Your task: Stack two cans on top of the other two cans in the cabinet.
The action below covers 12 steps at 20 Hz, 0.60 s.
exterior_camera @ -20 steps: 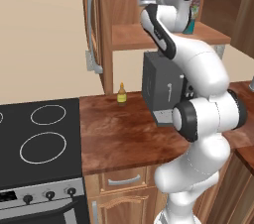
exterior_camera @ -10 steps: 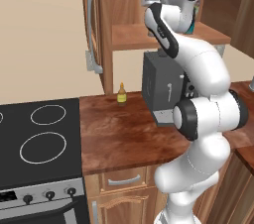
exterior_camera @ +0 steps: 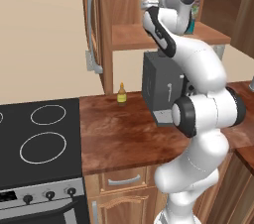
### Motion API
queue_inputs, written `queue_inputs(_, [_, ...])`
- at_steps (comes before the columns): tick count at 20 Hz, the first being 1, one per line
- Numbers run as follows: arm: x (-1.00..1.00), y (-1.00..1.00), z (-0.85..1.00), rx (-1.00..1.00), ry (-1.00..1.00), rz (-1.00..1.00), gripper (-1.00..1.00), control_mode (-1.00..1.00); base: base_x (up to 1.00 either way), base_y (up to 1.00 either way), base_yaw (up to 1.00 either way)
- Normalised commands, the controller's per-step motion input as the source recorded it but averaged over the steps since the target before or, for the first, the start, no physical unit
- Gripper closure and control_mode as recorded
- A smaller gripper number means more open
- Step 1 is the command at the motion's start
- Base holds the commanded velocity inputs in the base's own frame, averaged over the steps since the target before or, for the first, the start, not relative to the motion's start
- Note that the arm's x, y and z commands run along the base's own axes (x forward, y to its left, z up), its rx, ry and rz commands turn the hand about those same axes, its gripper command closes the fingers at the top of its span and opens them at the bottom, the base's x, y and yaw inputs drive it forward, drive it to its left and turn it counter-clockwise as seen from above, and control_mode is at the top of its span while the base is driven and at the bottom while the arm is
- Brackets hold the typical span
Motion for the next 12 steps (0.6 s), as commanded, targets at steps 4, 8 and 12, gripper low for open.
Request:
queue_inputs(4, [0.19, 0.0, -0.07, 0.0, 0.0, 0.0, 1.0, -1.0, 0.0, 0.0, 0.0])
queue_inputs(8, [0.18, -0.01, 0.0, 0.0, 0.0, 0.0, 1.0, -1.0, 0.0, 0.0, 0.0])
queue_inputs(12, [0.14, 0.0, 0.0, 0.0, 0.0, 0.0, 1.0, -1.0, 0.0, 0.0, 0.0])
